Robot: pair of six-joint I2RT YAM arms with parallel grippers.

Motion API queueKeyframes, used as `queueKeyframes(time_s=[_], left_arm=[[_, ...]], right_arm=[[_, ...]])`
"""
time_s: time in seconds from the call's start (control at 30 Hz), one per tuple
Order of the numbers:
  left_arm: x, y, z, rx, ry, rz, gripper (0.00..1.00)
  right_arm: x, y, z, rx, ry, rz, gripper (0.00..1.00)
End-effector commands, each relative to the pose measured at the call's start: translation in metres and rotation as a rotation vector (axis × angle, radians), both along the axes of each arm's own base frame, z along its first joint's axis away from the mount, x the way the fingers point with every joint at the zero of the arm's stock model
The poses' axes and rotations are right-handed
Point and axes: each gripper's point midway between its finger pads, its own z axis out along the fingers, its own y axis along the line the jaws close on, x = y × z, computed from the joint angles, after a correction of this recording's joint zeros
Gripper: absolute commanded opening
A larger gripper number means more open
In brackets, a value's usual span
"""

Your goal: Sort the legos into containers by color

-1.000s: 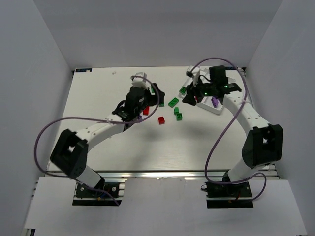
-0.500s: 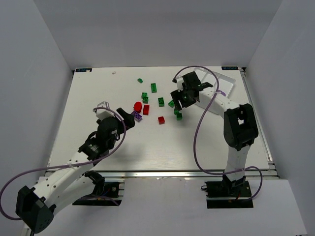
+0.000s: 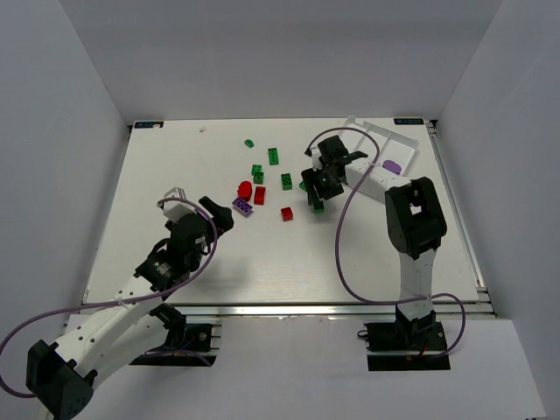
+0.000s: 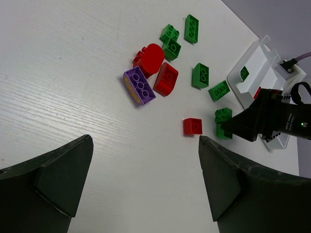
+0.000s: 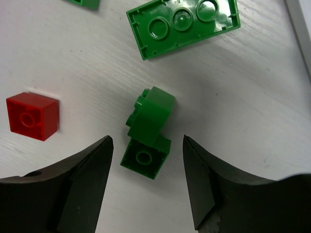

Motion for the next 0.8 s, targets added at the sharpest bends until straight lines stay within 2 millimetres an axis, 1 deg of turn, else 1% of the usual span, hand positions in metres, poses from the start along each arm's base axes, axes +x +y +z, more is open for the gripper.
queueKeyframes(time_s=[0.0, 0.17, 0.27, 0.47, 0.53, 0.7, 0.73, 0.77], left_arm=[[-0.001, 0.004, -0.005, 0.003, 0.012, 0.022, 0.98], [-0.002, 0.004, -0.008, -0.001, 0.016, 0.023, 0.98], [-0.002, 0.003, -0.010, -0.008, 0.019, 0.019, 0.98], [-0.001, 0.002, -0.012, -0.008, 0.025, 0.018, 0.98], [-0.001, 0.001, -0.012, -0.008, 0.023, 0.014, 0.98], [0.001, -0.002, -0.012, -0.007, 0.018, 0.000, 0.98], [0.002, -0.002, -0.012, -0.004, 0.020, 0.001, 0.98], [0.002, -0.002, -0.012, -0.001, 0.020, 0.000, 0.98]], right_arm=[[0.019, 0.019, 0.014, 0.068, -0.052, -0.015, 0.64], [0.024, 0.024, 0.007, 0.078, -0.042, -0.023, 0.64], [0.028, 0.025, 0.003, 0.073, -0.046, -0.028, 0.61], [0.034, 0.022, -0.001, 0.054, -0.072, -0.031, 0.51], [0.033, 0.020, -0.003, 0.047, -0.073, -0.031, 0.45], [0.033, 0.020, -0.001, 0.050, -0.093, -0.018, 0.36], [0.033, 0.020, 0.000, 0.053, -0.097, -0.015, 0.30], [0.033, 0.021, 0.003, 0.054, -0.104, -0.006, 0.27]])
